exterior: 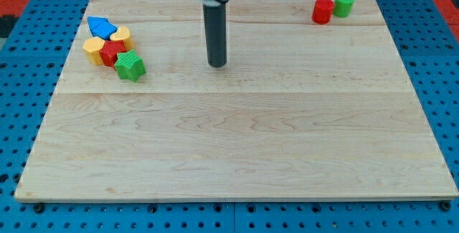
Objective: Push the blue cube and yellow heart to right a bit
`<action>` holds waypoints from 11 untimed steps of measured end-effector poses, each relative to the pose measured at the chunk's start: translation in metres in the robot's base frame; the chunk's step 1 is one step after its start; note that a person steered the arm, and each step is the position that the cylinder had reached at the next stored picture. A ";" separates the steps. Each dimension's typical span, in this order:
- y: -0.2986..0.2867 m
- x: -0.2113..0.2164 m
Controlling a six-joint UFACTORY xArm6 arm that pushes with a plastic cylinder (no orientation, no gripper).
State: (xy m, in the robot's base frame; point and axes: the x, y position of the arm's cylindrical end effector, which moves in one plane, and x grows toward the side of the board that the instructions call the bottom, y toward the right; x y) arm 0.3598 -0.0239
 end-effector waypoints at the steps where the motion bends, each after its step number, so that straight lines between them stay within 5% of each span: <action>1: -0.017 -0.044; 4: -0.105 -0.120; 9: -0.220 -0.130; 11: -0.220 -0.115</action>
State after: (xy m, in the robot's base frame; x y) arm 0.2443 -0.2441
